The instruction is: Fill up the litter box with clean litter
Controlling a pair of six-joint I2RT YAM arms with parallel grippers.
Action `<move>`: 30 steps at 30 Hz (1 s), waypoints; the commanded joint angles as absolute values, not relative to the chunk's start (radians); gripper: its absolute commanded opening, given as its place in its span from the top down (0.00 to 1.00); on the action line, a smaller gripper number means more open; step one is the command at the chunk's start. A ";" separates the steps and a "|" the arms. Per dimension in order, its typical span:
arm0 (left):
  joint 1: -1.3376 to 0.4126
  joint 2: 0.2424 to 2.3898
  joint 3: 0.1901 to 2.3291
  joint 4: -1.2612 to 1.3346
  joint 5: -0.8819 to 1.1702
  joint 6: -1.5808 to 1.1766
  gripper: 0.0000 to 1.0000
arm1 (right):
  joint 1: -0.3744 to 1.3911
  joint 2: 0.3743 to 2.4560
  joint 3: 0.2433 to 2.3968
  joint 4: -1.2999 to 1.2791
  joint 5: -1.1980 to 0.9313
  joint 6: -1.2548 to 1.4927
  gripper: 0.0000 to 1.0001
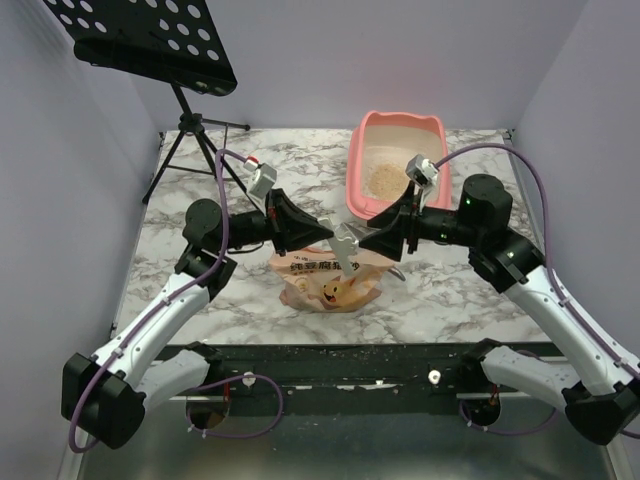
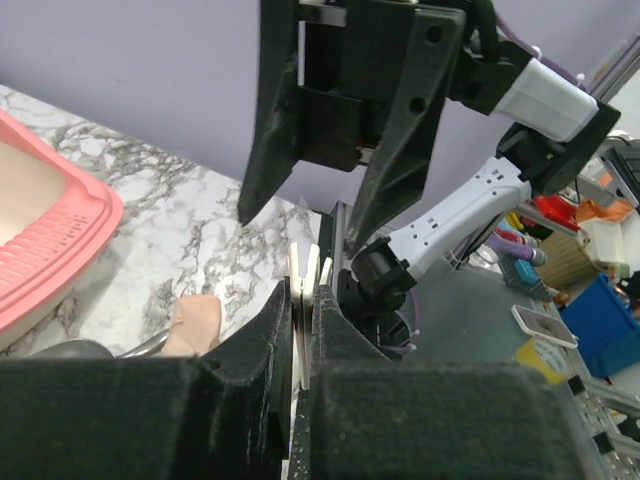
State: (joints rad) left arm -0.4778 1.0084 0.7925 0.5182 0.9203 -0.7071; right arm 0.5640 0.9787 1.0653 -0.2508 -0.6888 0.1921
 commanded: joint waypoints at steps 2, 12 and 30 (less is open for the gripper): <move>-0.474 1.009 0.750 0.633 0.989 -0.750 0.96 | 0.571 1.046 1.100 -0.293 -0.779 0.170 0.31; -0.474 1.020 0.741 0.669 1.006 -0.773 0.96 | 0.574 1.088 1.080 -0.223 -0.946 0.195 0.31; -0.474 1.029 0.736 0.715 1.017 -0.805 0.95 | 0.610 1.129 1.063 -0.172 -0.966 0.201 0.40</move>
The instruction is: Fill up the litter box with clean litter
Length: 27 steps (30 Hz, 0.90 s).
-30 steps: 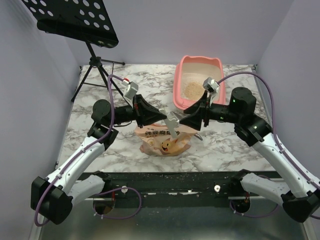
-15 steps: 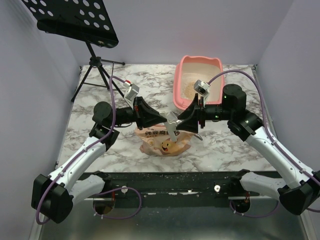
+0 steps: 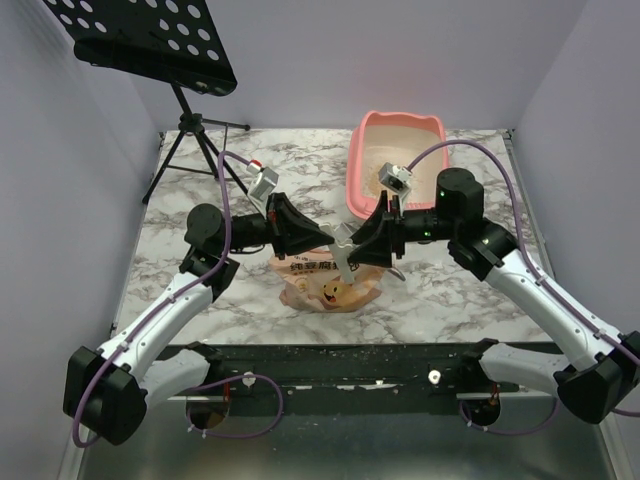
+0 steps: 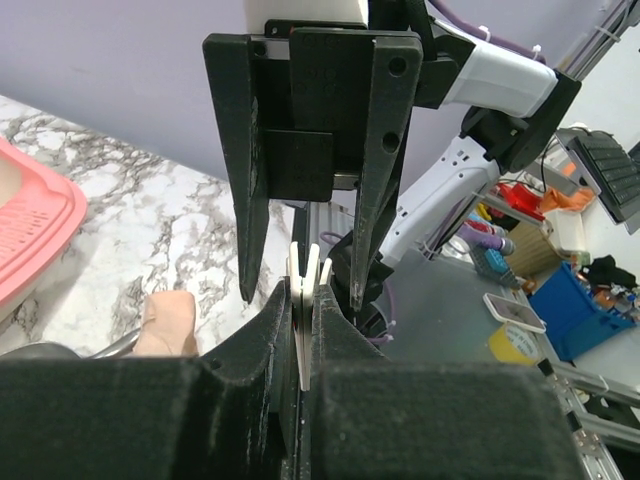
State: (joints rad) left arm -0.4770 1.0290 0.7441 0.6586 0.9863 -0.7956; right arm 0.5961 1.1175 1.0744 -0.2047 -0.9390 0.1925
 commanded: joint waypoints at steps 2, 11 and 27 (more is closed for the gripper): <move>-0.474 1.029 0.733 0.719 1.019 -0.808 0.94 | 0.617 1.132 1.062 -0.167 -0.956 0.199 0.68; -0.474 0.939 0.788 0.311 0.947 -0.530 0.38 | 0.620 1.052 1.051 -0.187 -0.769 0.187 1.00; -0.640 0.873 0.773 -0.294 0.394 0.150 0.38 | 0.620 0.967 1.169 -0.538 -0.420 0.035 1.00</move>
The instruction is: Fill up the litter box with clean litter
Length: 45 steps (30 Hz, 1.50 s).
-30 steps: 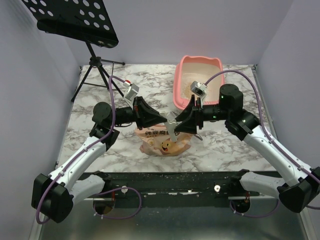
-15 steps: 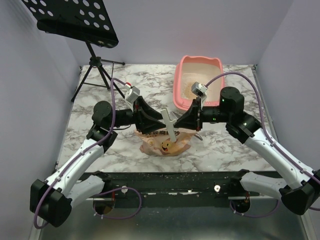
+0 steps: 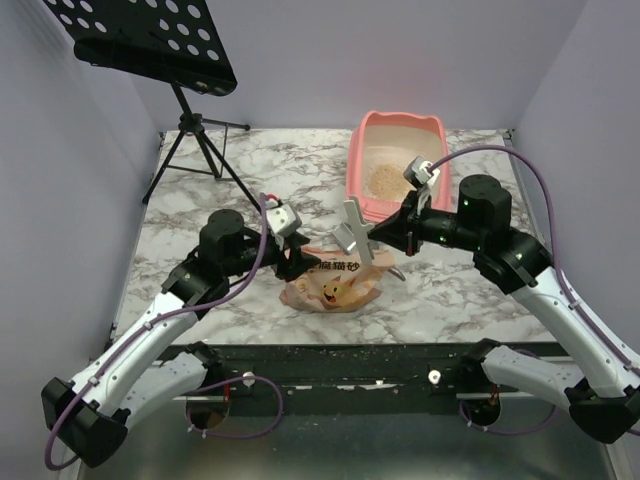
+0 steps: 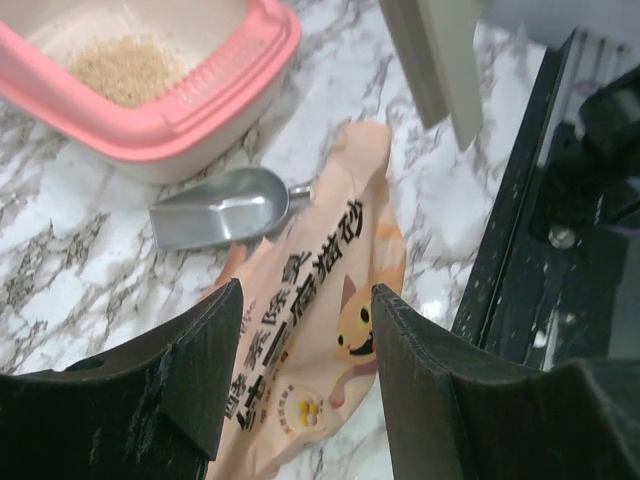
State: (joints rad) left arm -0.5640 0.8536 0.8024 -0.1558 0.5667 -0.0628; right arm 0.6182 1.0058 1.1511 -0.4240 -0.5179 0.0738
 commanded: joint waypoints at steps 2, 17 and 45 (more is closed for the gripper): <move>-0.660 0.888 0.773 -0.307 0.405 0.166 0.38 | 0.620 0.945 1.149 -0.546 -0.428 0.034 1.00; -0.687 1.011 0.773 -0.302 0.364 0.239 0.43 | 0.620 0.913 1.045 -0.497 -0.462 0.038 1.00; -0.696 0.960 0.683 -0.210 0.371 0.212 1.00 | 0.620 1.166 1.152 -0.371 -0.632 -0.242 1.00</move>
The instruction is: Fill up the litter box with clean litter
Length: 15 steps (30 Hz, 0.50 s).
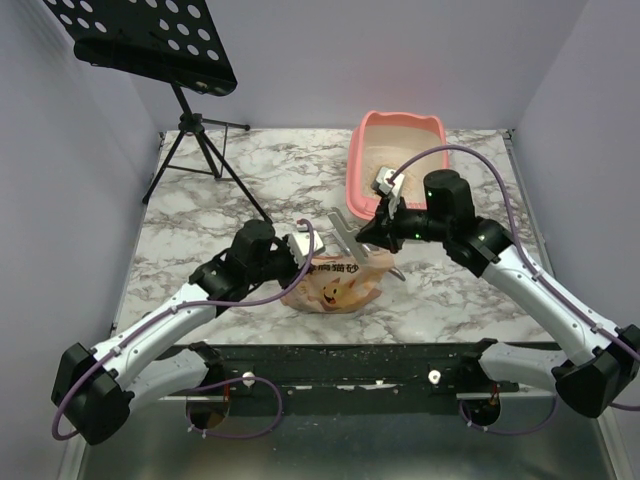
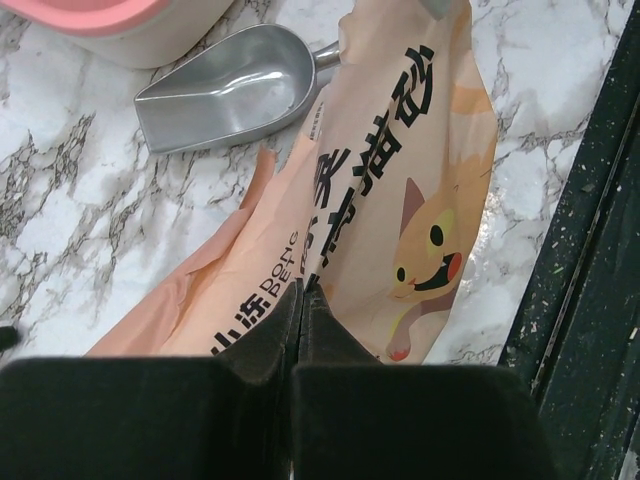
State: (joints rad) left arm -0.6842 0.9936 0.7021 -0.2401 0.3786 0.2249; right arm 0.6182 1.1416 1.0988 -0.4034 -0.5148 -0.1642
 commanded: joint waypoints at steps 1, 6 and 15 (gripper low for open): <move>-0.699 0.956 0.683 -0.212 0.362 0.212 1.00 | 0.618 1.172 1.158 -0.380 -0.653 -0.248 1.00; -0.701 0.942 0.680 -0.206 0.348 0.212 1.00 | 0.621 1.201 1.167 -0.429 -0.686 -0.281 1.00; -0.701 0.963 0.696 -0.215 0.319 0.210 1.00 | 0.621 1.233 1.147 -0.429 -0.678 -0.311 1.00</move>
State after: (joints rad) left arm -0.6960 0.9653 0.6819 -0.2279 0.3607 0.2161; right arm 0.6182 1.2160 1.1416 -0.4095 -0.6491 -0.2737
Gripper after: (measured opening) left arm 0.009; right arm 0.025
